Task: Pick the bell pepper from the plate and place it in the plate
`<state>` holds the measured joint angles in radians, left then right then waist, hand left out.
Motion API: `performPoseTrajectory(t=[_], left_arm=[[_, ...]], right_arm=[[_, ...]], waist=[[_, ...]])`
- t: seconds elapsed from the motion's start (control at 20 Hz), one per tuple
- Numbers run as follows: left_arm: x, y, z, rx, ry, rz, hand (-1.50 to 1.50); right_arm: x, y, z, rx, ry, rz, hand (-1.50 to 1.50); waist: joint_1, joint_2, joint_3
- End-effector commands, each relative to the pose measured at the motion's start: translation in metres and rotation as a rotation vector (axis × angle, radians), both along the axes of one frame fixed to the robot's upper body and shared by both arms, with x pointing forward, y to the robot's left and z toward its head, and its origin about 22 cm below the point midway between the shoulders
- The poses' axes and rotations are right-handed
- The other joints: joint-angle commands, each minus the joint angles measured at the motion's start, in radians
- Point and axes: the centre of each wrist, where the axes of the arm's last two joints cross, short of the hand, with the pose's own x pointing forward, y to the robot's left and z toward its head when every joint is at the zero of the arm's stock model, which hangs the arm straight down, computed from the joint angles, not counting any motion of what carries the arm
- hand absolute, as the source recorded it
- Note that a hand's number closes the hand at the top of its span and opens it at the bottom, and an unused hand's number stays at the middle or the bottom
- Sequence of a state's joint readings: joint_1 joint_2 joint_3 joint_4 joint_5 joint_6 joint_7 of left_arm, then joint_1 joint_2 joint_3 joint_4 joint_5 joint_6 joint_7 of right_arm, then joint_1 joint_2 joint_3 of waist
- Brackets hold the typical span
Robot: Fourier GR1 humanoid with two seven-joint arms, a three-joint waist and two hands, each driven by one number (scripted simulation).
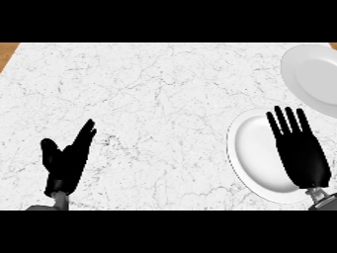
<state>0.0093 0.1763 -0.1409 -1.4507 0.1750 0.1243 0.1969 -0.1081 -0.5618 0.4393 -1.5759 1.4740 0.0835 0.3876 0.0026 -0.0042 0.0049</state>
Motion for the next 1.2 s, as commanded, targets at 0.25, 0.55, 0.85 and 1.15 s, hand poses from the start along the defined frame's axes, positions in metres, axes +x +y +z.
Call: performPoseTrajectory(t=[0.25, 0.55, 0.85, 1.15], left_arm=[[-0.004, -0.012, -0.006, -0.020, 0.040, -0.012, 0.00], [-0.011, 0.002, -0.011, -0.015, 0.042, 0.007, 0.00], [-0.001, -0.009, 0.001, -0.007, 0.036, -0.015, 0.00], [0.000, -0.009, 0.003, -0.011, 0.006, -0.039, 0.00]], right_arm=[[0.033, -0.023, -0.014, -0.028, 0.057, -0.044, -1.50], [0.043, -0.024, -0.020, -0.155, 0.115, 0.004, 1.50], [0.033, -0.016, -0.033, -0.182, 0.059, 0.031, 1.50], [0.090, 0.053, -0.007, 0.500, 0.061, -0.492, 1.50]], waist=[[0.001, 0.004, -0.005], [0.004, 0.005, -0.005], [-0.002, 0.004, -0.005], [0.036, 0.027, 0.005]])
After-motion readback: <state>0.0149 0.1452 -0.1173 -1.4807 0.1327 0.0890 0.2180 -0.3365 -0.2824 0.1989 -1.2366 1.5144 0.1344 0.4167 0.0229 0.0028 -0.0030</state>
